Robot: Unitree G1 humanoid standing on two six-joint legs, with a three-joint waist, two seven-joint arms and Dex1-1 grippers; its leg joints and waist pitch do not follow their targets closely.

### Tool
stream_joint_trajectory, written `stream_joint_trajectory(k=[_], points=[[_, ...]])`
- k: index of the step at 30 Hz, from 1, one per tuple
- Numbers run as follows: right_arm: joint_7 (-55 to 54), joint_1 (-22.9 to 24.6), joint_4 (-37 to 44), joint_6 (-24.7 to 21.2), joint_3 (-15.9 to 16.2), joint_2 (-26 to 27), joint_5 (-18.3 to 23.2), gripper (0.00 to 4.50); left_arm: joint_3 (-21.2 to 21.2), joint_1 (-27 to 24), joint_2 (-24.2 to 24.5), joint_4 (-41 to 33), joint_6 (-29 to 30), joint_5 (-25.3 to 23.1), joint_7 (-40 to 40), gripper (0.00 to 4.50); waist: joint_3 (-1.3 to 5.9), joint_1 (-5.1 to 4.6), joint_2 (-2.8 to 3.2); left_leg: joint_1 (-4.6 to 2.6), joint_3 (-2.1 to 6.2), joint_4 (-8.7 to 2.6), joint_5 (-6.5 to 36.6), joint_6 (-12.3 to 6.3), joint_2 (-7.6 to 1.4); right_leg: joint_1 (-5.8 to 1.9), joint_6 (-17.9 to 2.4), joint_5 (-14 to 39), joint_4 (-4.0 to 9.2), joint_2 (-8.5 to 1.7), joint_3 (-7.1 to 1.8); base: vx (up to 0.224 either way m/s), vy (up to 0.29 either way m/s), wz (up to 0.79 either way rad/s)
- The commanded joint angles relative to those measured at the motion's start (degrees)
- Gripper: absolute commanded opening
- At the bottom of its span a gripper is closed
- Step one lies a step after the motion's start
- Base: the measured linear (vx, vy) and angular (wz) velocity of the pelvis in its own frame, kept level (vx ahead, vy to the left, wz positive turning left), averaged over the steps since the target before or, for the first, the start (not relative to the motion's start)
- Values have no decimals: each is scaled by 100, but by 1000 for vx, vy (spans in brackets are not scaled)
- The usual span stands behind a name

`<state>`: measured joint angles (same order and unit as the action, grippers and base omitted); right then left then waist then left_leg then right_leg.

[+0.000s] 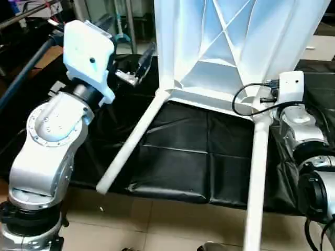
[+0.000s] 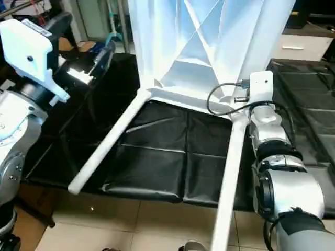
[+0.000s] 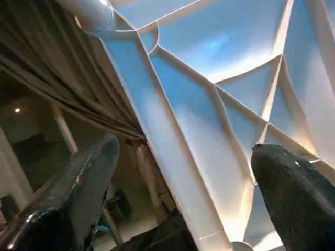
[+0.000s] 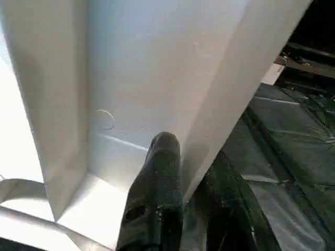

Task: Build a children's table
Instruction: Flip table

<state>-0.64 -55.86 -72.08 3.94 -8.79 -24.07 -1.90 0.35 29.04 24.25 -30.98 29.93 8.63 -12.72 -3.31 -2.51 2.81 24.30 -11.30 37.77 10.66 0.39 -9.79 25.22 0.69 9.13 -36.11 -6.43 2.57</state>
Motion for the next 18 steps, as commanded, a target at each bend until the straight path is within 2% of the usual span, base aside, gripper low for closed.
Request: stream_joint_trajectory(k=[1, 5, 7, 9, 11, 14, 16, 18], points=[[84, -148, 54, -19, 49, 76, -33, 1, 112, -114, -29, -70, 242, 9, 49, 450, 435, 76, -144, -154, 152, -494, 2364, 61, -168, -226, -1034, 2058, 456, -93, -32, 0, 0, 0], [120, -164, 78, 12, 16, 106, 11, 1, 163, -330, -148, -1, 475, 149, 101, 450, 438, 82, -141, -158, 151, -497, 2375, 67, -165, -230, -1033, 2060, 460, -88, -29, 0, 0, 0], [76, -173, 57, 7, 23, 79, -4, 1, 149, -467, -204, 28, 641, 240, 93, 450, 434, 86, -114, -157, 152, -506, 2406, 72, -164, -228, -1043, 2026, 457, -77, -28, 0, 0, 0], [64, -173, 47, 3, 19, 63, -3, 1, 126, -490, -194, 29, 692, 239, 65, 450, 440, 97, -121, -164, 149, -503, 2411, 64, -161, -225, -1038, 2010, 462, -74, -30, 0, 0, 0], [73, -168, 49, 25, 5, 43, 10, 61, 109, -511, -193, 26, 723, 234, 40, 450, 434, 114, -111, -179, 154, -508, 2463, 72, -162, -218, -1017, 2077, 469, -75, -28, 0, 0, 0], [92, -165, 55, 50, -9, 34, 17, 64, 109, -521, -205, 24, 744, 228, 33, 450, 425, 128, -115, -176, 157, -514, 2514, 103, -162, -214, -974, 2140, 478, -74, -29, 0, 0, 0], [307, -141, 90, 186, -60, 39, 97, 98, 63, -587, -249, 15, 818, 294, -41, 450, 419, 145, -106, -189, 158, -517, 2606, 122, -163, -203, -932, 2239, 490, -74, -29, 0, 0, 0], [539, -92, 135, 285, -71, 74, 151, 109, 14, -658, -296, -9, 886, 346, -60, 450, 417, 143, -104, -179, 168, -525, 2660, 135, -168, -205, -900, 2312, 497, -83, -26, 0, 0, 0]])
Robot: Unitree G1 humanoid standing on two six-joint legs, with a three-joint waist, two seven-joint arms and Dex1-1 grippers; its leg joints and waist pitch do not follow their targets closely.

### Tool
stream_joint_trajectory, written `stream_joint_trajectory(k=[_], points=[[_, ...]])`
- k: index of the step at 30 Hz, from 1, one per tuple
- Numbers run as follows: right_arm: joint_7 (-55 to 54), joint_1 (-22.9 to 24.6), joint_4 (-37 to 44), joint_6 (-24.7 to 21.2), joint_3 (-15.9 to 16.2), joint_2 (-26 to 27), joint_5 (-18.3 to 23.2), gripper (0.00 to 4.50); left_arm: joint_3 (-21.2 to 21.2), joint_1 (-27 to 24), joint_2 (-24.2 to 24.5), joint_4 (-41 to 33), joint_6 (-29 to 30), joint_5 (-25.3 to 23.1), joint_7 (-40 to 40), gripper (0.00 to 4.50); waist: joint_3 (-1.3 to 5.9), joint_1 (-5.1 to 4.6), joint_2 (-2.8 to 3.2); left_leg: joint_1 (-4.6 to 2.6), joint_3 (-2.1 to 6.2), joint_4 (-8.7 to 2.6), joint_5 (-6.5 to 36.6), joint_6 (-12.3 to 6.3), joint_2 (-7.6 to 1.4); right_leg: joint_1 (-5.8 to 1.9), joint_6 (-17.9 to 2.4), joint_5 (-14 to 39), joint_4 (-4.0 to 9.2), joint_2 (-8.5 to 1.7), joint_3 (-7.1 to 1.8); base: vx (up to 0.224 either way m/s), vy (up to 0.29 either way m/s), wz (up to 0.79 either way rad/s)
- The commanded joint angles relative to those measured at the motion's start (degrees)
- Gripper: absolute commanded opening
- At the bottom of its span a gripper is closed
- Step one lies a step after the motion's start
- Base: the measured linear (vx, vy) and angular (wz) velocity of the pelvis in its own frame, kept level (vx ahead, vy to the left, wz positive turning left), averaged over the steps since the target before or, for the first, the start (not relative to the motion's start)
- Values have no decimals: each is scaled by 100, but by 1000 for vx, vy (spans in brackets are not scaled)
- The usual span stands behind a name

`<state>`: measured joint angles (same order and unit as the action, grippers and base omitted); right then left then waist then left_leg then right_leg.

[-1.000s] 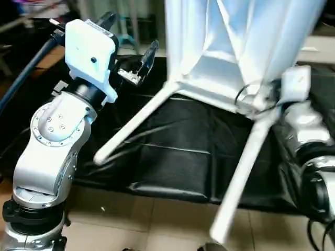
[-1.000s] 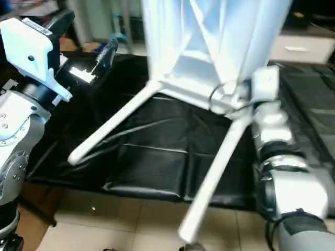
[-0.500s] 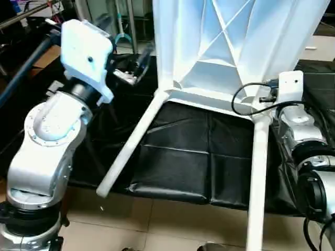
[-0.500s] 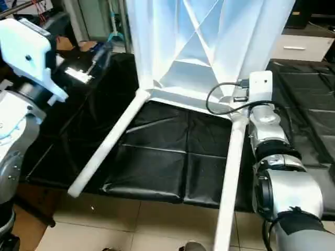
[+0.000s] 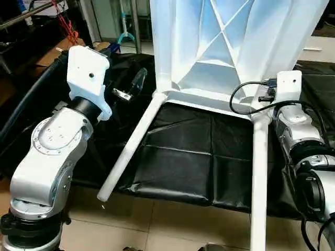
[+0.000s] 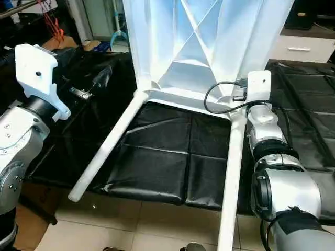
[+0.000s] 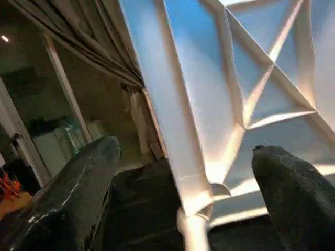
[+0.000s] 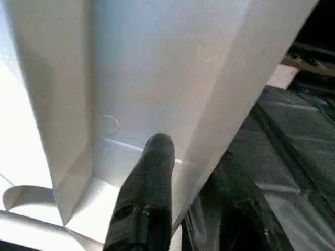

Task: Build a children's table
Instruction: Flip table

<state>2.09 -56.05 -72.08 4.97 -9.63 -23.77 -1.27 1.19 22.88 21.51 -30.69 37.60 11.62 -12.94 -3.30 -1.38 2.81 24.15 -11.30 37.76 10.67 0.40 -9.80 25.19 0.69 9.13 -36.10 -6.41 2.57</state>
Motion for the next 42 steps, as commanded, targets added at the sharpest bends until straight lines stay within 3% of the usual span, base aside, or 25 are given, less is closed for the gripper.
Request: stream_joint_trajectory(k=[1, 7, 13, 17, 18, 22, 23, 24, 28, 32, 35, 42], points=[[335, -39, 153, 212, 17, 61, 100, 109, -84, -73, -51, -41, 135, 57, -27, 450, 420, 28, -106, -172, 167, -520, 2670, 128, -167, -197, -897, 2299, 500, -81, -26, 0, 0, 0], [615, 146, 219, 392, -36, 129, 204, 173, -165, -202, -115, -14, 166, 101, -44, 450, 412, 33, -80, -175, 174, -530, 2719, 119, -170, -191, -909, 2351, 514, -83, -25, 0, 0, 0], [783, 354, 157, 717, -381, 102, 539, 227, -290, -440, -270, 8, 177, 283, -228, 450, 411, 49, -71, -208, 170, -544, 2851, 131, -181, -169, -944, 2313, 538, -70, -23, 0, 0, 0], [598, 517, 283, 990, -341, 69, 466, 234, -357, -541, -216, 11, 258, 276, -245, 450, 408, 49, -73, -204, 175, -560, 2882, 144, -183, -176, -916, 2350, 543, -74, -20, 0, 0, 0], [580, 645, 420, 1138, -376, 77, 513, 234, -349, -567, -201, 4, 295, 283, -246, 450, 409, 43, -97, -198, 174, -561, 2850, 139, -179, -185, -892, 2361, 549, -73, -19, 0, 0, 0], [947, 883, 651, 1308, -473, 135, 682, 234, -334, -584, -219, -7, 272, 296, -281, 450, 402, 53, -81, -209, 175, -576, 2912, 113, -183, -181, -815, 2455, 574, -73, -17, 0, 0, 0], [1111, 1004, 753, 1356, -462, 141, 701, 234, -340, -574, -220, -9, 294, 324, -318, 450, 401, 54, -41, -216, 185, -578, 2936, 125, -185, -177, -813, 2459, 567, -74, -17, 0, 0, 0], [1148, 1035, 776, 1369, -456, 140, 699, 234, -344, -571, -216, -8, 301, 328, -330, 450, 399, 46, -40, -210, 184, -591, 2980, 135, -188, -179, -804, 2439, 586, -66, -15, 0, 0, 0], [1396, 1439, 1363, 1538, -487, 111, 854, 234, -356, -588, -204, 0, 389, 374, -359, 450, 407, 41, -20, -203, 189, -611, 2946, 125, -187, -216, -868, 2290, 589, -68, -13, 0, 0, 0], [1467, 1596, 1686, 1550, -517, 128, 971, 234, -288, -630, -230, 0, 414, 408, -329, 450, 409, 41, -14, -212, 194, -626, 2962, 115, -196, -213, -885, 2269, 588, -64, -10, 0, 0, 0], [1630, 1936, 2484, 1450, -494, 289, 1147, 234, -108, -702, -290, 7, 430, 469, -268, 450, 398, 42, -18, -198, 192, -639, 2937, 101, -193, -225, -787, 2336, 607, -70, -20, 0, 0, 0], [2416, 2127, 3319, 850, 95, 650, 1275, 234, -134, -755, -296, 46, 437, 441, -251, 450, 374, 18, 1, -251, 216, -660, 3235, 176, -193, -160, -642, 2859, 681, -59, -3, 0, 0, 0]])
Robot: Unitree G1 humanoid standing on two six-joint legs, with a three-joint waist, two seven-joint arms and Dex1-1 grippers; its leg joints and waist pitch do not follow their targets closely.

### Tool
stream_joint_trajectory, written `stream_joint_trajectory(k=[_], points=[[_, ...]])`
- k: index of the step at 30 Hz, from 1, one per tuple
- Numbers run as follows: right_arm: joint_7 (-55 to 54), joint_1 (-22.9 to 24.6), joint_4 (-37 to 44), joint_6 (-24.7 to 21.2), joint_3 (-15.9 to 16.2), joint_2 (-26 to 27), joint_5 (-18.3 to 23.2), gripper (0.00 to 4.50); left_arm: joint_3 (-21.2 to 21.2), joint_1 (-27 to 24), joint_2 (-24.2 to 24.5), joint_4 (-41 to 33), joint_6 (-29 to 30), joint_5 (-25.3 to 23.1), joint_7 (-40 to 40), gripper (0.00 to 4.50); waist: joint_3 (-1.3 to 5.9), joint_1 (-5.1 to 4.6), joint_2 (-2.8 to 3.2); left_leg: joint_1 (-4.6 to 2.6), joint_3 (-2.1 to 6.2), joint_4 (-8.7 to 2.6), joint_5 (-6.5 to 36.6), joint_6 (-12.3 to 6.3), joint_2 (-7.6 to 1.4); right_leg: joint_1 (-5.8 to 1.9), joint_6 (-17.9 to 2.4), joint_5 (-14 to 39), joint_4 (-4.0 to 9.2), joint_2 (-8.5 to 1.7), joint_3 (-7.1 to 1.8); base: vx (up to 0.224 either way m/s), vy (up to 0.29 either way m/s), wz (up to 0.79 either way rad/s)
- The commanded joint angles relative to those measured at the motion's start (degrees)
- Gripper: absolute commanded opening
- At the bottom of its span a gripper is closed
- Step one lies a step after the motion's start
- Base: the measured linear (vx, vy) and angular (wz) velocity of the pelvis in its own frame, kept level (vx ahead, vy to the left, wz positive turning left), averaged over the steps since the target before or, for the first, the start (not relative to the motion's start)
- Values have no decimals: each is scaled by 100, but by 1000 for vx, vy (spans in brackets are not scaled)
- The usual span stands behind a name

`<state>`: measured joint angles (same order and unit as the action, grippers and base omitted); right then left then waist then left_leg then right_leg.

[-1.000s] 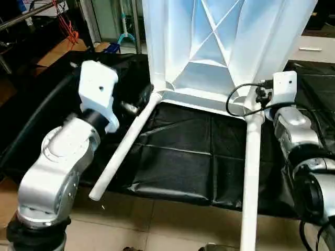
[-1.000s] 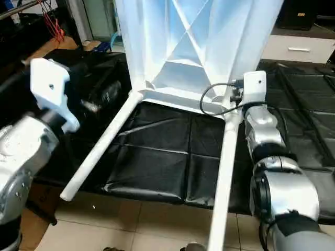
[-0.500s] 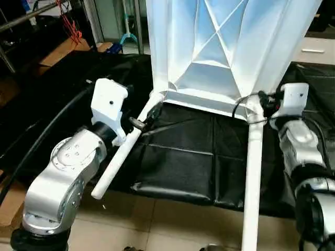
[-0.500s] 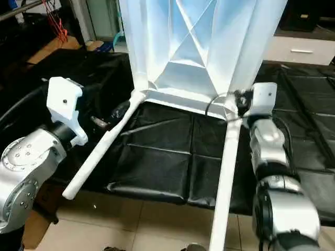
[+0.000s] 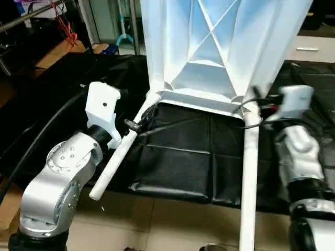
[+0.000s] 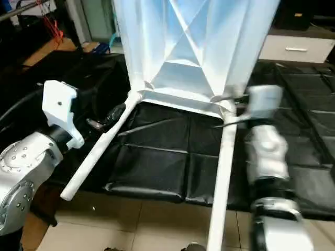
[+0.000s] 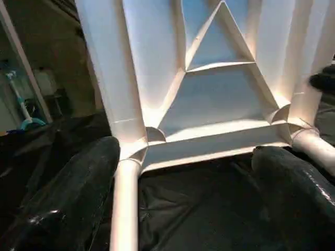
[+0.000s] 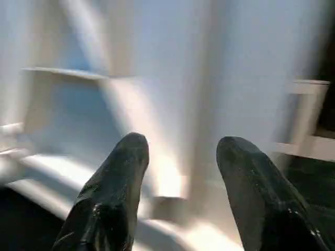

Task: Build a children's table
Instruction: Flip table

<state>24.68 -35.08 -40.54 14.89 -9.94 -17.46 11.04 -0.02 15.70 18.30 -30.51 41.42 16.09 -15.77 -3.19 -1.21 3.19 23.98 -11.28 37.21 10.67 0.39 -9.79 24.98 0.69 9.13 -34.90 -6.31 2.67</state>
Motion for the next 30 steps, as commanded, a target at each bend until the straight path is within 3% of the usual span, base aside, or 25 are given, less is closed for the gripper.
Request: stream_joint_trajectory(k=[1, 4, 7, 8, 9, 13, 14, 15, 16, 18, 19, 20, 21, 22, 23, 24, 25, 26, 27, 28, 29, 30], points=[[275, -20, 210, -178, 246, 52, 15, 234, -11, -30, 13, 9, 68, 6, 41, 450, 357, 9, -40, -253, 212, -603, 3269, 198, -195, -116, -617, 2933, 579, -67, -14, 0, 0, 0], [466, -210, 292, -265, 439, 128, -14, 234, 3, -2, 1, -27, 83, 23, 61, 450, 342, 4, -43, -257, 235, -616, 3410, 247, -198, -107, -556, 3106, 588, -70, 2, 0, 0, 0], [427, -1205, -334, -521, 524, 230, -284, 234, 49, -17, 31, -31, 66, -3, 61, 450, 333, -25, -15, -247, 272, -640, 3576, 322, -209, -121, -510, 3230, 570, -82, 33, 0, 0, 0], [427, -1205, -334, -521, 524, 230, -284, 234, 49, -17, 31, -31, 66, -3, 61, 450, 318, -57, -8, -240, 288, -661, 3726, 358, -210, -144, -525, 3223, 568, -72, 69, 0, 0, 0], [419, -1345, -488, -547, 528, 237, -340, 234, 46, -21, 32, -27, 66, -11, 60, 450, 306, -42, 50, -288, 279, -673, 3836, 385, -216, -123, -479, 3229, 600, -77, 80, 0, 0, 0], [325, -1984, -1264, -662, 625, 264, -557, 234, 21, -9, 8, -12, 66, -28, 65, 450, 289, -49, 85, -348, 304, -760, 4256, 507, -249, -148, -592, 2810, 611, -36, 166, 0, 0, 0], [251, -2372, -1756, -704, 719, 278, -628, 234, 2, 7, 1, -2, 69, -37, 73, 450, 281, -45, 47, -363, 292, -768, 4337, 513, -251, -134, -601, 2829, 629, -30, 183, 0, 0, 0], [208, -2510, -1953, -737, 760, 283, -663, 234, -4, 7, 5, -7, 73, -41, 78, 450, 249, -57, 67, -380, 280, -791, 4590, 514, -256, -150, -568, 2976, 607, -9, 251, 0, 0, 0], [137, -2629, -2126, -736, 791, 287, -715, 234, -3, -4, 16, -22, 79, -45, 78, 450, 235, -54, 38, -374, 268, -812, 4628, 507, -265, -156, -530, 3025, 609, 5, 266, 0, 0, 0], [-64, -2843, -2468, -855, 780, 298, -763, 234, 27, -59, 36, -80, 103, -38, 85, 450, 179, -23, 68, -334, 196, -940, 4815, 532, -302, -212, -449, 3214, 509, 80, 352, 0, 0, 0], [-64, -2843, -2468, -855, 780, 298, -763, 234, 27, -59, 36, -80, 103, -38, 85, 450, 130, 76, 130, -118, 72, -1286, 5042, 573, -422, -466, -496, 2814, 17, 201, 411, 0, 0, 0], [-138, -2906, -2571, -873, 777, 295, -786, 234, 35, -75, 43, -97, 112, -36, 87, 450, 118, 271, 155, 148, -30, -1567, 5215, 596, -557, -728, -515, 2271, -671, 209, 359, -100, -58, 11], [-303, -2995, -2725, -930, 736, 287, -818, 234, 43, -106, 51, -124, 122, -35, 89, 450, 170, 623, 74, 191, -358, -1565, 4763, 460, -572, -696, -419, 1817, -935, 178, 113, -24, -159, 16], [-482, -3060, -2831, -946, 713, 271, -864, 234, 41, -131, 59, -150, 132, -38, 91, 450, 289, 435, -471, -698, -241, -106, 2932, 487, -199, 274, 236, 5062, 437, -164, -304, -24, -159, 16], [-610, -3125, -2894, -947, 625, 270, -821, 234, 43, -163, 59, -185, 150, -29, 94, 450, 209, 495, -329, -386, 250, 413, 878, 160, -24, 179, 251, 6641, 843, -663, -843, 65, -198, 8], [-680, -3164, -2924, -945, 563, 272, -782, 234, 45, -182, 58, -208, 162, -23, 96, 450, 349, 633, -274, 7, 402, 62, 429, 76, -3, -386, 107, 5196, 420, -533, -701, 73, -115, -2], [-683, -3207, -2927, -880, 458, 285, -697, 234, 76, -213, 4, -222, 159, -14, 145, 450, 378, 745, -138, -117, 388, -193, 368, 156, -131, -316, -200, 4047, 281, -332, -563, 73, -115, -2], [-683, -3207, -2927, -880, 458, 285, -697, 234, 76, -213, 4, -222, 159, -14, 145, 450, 425, 764, -64, -339, 334, -288, 496, 155, -193, -117, -440, 2672, 167, -90, -402, 20, -86, 25], [-386, -3227, -2866, -657, 225, 346, -418, 234, 361, -316, -390, -140, 47, 61, 488, 450, 467, 604, 1, -465, 227, -320, 803, 159, -197, -33, -1131, 862, 22, 179, -237, -60, -61, 34], [-386, -3227, -2866, -657, 225, 346, -418, 234, 361, -316, -390, -140, 47, 61, 488, 450, 417, 549, -15, -269, 188, -366, 1163, 62, -228, -169, -1519, 552, 67, 149, -246, -60, -61, 34], [-79, -3143, -2726, -494, 100, 392, -206, 234, 637, -436, -751, -22, -73, 89, 839, 450, 435, 576, 41, -220, 176, -350, 1308, 7, -231, -199, -1631, 595, 82, 109, -243, 0, 0, 0], [-32, -3119, -2691, -480, 85, 399, -175, 234, 669, -459, -790, -5, -91, 78, 888, 450, 428, 560, 39, -204, 174, -361, 1412, -21, -244, -215, -1644, 670, 112, 90, -234, 0, 0, 0]])
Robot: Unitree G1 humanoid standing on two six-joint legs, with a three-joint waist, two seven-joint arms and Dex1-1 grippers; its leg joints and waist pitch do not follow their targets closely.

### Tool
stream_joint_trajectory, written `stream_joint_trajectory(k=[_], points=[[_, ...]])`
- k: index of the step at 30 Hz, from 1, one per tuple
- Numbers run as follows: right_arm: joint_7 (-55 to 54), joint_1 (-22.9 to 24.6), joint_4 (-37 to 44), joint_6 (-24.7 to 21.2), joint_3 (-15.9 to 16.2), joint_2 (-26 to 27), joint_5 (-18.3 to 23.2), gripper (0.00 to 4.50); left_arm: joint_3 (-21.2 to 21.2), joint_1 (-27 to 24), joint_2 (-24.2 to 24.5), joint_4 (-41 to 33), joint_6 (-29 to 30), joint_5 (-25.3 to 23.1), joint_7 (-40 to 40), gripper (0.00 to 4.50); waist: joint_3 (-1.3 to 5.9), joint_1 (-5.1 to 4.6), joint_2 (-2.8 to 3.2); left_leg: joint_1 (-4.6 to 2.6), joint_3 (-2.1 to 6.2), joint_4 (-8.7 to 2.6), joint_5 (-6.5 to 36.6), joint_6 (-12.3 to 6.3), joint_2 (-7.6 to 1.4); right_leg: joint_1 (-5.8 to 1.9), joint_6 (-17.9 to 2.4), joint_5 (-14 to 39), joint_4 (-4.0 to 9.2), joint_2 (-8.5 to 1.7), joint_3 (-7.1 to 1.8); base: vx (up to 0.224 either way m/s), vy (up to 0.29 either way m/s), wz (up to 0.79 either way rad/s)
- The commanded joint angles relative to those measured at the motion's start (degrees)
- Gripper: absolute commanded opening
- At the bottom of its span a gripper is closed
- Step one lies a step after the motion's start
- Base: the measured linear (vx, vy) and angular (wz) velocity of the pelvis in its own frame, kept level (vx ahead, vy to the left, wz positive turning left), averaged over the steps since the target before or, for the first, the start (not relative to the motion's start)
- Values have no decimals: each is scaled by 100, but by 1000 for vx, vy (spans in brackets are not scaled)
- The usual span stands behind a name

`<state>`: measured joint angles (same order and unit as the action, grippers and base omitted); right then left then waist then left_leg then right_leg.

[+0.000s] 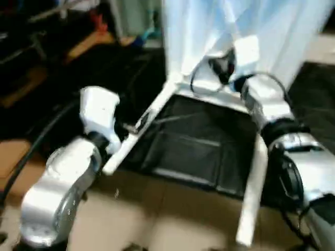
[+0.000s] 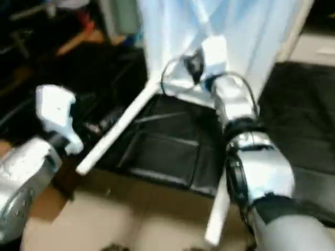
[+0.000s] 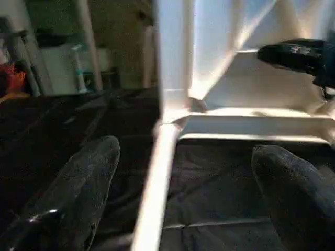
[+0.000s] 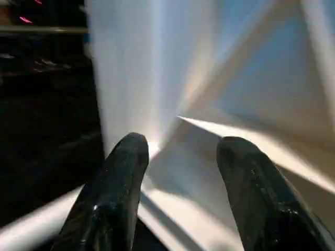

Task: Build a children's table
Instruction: Flip table

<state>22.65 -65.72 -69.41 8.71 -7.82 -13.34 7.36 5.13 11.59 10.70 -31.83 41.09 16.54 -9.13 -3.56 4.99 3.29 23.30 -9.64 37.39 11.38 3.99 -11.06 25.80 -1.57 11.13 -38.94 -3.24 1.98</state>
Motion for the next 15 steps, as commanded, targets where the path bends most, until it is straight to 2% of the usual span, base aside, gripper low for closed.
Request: stream_joint_trajectory(k=[1, 2, 3, 4, 5, 6, 7, 8, 9, 11, 12, 13, 14, 15], points=[[290, 17, 292, 169, -161, 3, 269, 234, 226, -114, -115, 172, -105, -10, 348, 450, 448, -60, 9, -104, 18, -400, 1436, -376, -121, -333, -1349, 701, 561, -235, -139, 0, 0, 0], [382, 176, 513, 174, -146, 9, 308, 234, 190, -222, -85, 187, -226, -180, 435, 450, 436, -62, 1, -106, 20, -408, 1493, -378, -126, -314, -1291, 830, 579, -242, -141, 0, 0, 0], [459, 658, 1231, 2, -56, 20, 348, 234, 130, -441, -104, 182, -359, -364, 556, 450, 399, -85, -23, -65, 39, -451, 1532, -367, -120, -351, -1028, 1102, 635, -237, -138, 0, 0, 0], [459, 658, 1231, 2, -56, 20, 348, 234, 130, -441, -104, 182, -359, -364, 556, 450, 399, -85, -23, -65, 39, -451, 1532, -367, -120, -351, -1028, 1102, 635, -237, -138, 0, 0, 0], [398, 1427, 2347, -303, 153, 2, 335, 234, 43, -732, -164, 155, -531, -536, 687, 450, 408, -76, 11, -136, 41, -476, 1611, -307, -151, -310, -954, 1292, 662, -262, -129, 0, 0, 0], [300, 1913, 2998, -402, 325, -28, 224, 234, 39, -871, -251, 142, -569, -555, 762, 450, 395, -33, 16, -172, 43, -516, 1566, -254, -153, -336, -768, 1365, 739, -259, -131, 0, 0, 0], [139, 2524, 3723, -346, 562, -107, -49, 234, 43, -1015, -365, 103, -616, -544, 847, 450, 423, -51, -5, -180, 56, -549, 1360, -182, -166, -378, -696, 1208, 750, -257, -132, 0, 0, 0], [114, 2628, 3843, -330, 600, -122, -99, 234, 42, -1039, -386, 94, -623, -541, 862, 450, 433, -32, -18, -172, 54, -556, 1241, -147, -174, -387, -667, 1084, 750, -255, -135, 52, 23, 9], [143, 2936, 4204, -553, 733, -198, -185, 234, 19, -1112, -424, 51, -666, -550, 887, 450, 478, -53, -31, -137, 68, -554, 949, -116, -161, -445, -761, 665, 690, -258, -133, 0, 0, 0], [359, 3672, 5087, -1318, 872, -379, -251, 234, -105, -1316, -517, -147, -717, -574, 792, 450, 475, -73, -50, -121, 60, -558, 915, -161, -145, -464, -810, 588, 696, -253, -133, 0, 0, 0], [597, 3939, 5445, -1669, 864, -509, -72, 234, -177, -1416, -535, -249, -729, -473, 672, 450, 455, -41, -51, -135, 59, -571, 929, -208, -174, -467, -769, 590, 720, -268, -146, 0, 0, 0], [597, 3939, 5445, -1669, 864, -509, -72, 234, -177, -1416, -535, -249, -729, -473, 672, 450, 424, -79, -56, -123, 59, -602, 1100, -224, -181, -471, -769, 797, 744, -284, -150, 0, 0, 0], [835, 4136, 5771, -1975, 705, -668, 251, 234, -269, -1531, -504, -336, -769, -302, 495, 450, 423, -93, -36, -137, 48, -598, 1203, -215, -173, -451, -762, 948, 765, -283, -151, 0, 0, 0], [869, 4187, 5872, -2042, 625, -717, 342, 234, -300, -1568, -486, -355, -789, -254, 436, 450, 410, -126, -54, -141, 52, -613, 1353, -210, -174, -446, -699, 1217, 803, -300, -157, 0, 0, 0]])
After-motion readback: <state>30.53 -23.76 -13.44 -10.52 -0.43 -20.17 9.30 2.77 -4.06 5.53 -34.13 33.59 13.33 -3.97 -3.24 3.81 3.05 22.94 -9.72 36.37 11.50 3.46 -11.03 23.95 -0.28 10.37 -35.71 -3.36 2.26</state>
